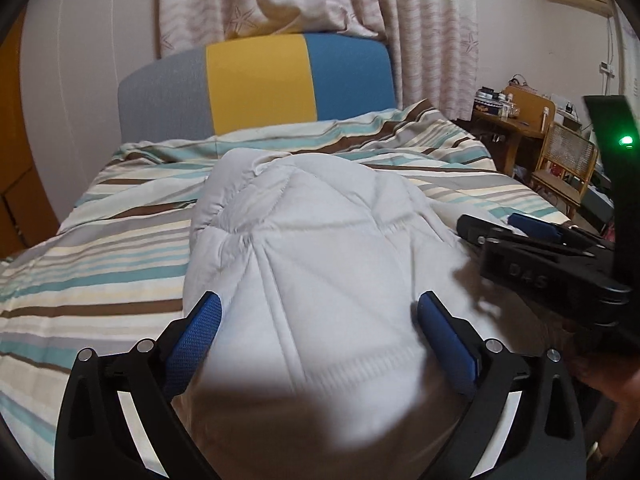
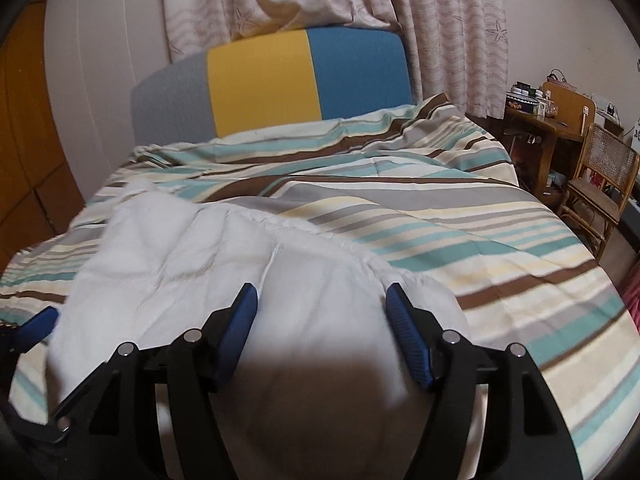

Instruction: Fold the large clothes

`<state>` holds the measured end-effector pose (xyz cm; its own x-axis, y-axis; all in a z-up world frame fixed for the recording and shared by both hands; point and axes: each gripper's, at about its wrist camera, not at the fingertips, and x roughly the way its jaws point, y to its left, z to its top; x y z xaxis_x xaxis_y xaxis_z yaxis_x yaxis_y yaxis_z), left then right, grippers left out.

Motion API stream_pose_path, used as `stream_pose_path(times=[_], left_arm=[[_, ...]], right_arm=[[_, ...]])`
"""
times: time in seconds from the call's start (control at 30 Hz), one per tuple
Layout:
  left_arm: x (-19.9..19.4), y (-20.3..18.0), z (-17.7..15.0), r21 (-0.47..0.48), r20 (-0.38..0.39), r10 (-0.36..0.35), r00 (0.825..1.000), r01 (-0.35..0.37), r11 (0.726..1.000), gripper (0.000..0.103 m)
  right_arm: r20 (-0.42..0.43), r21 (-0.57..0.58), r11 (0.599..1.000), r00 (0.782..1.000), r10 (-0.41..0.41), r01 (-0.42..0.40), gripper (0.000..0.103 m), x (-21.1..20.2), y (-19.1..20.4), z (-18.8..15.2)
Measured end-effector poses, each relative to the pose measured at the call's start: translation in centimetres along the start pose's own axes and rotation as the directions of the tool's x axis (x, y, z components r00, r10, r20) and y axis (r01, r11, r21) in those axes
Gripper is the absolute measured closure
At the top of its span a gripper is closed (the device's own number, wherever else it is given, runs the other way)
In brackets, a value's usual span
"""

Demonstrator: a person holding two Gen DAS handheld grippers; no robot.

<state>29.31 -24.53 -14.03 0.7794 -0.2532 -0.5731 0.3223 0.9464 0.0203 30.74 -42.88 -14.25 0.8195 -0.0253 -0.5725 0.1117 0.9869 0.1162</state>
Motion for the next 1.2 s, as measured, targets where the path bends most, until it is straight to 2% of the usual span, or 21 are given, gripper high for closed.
stream_pose_path(times=[0.17,0.33,0.53,0.73,0.93,1.2], left_arm=[[-1.0,-0.6,-1.7,0.031,0.031,0.005,1.0,-0.006,0.999,0.003],[0.3,-0.8,-2.4,0.067,0.027,-0.009,1.0,0.007,0.998,0.003],[2.3,-0.6,-2.3,0.076,-0.029,-0.019,0.999,0.021,0.997,0.003],[1.7,-1.0,-2.7,0.082,-0.022,-0.001,1.0,0.003,0.997,0.003],[0.0,-1.1,-3.4,0.093,-0.007,-0.002,1.0,0.003,0.996,0.003],[-3.0,0.3,-4.3,-0.011,-0.048,-0.071,0.996,0.071,0.997,0.003]], right_arm=[[0.037,0.027,0.999,0.999,0.022,-0.023,0.033,-3.6,0.0,-2.8],[0.029,0.017,1.0,0.999,-0.024,0.023,0.034,-2.9,0.4,-5.0],[-0.04,0.008,1.0,0.999,-0.02,0.02,0.033,-0.7,0.3,-5.0],[-0.023,-0.005,0.999,0.999,-0.033,0.032,0.033,-1.0,0.5,-5.3],[-0.04,-0.008,1.0,0.999,-0.03,0.029,0.032,-1.9,0.4,-5.3],[-0.006,0.025,0.999,1.0,-0.027,0.027,0.029,-7.1,0.1,-7.3]])
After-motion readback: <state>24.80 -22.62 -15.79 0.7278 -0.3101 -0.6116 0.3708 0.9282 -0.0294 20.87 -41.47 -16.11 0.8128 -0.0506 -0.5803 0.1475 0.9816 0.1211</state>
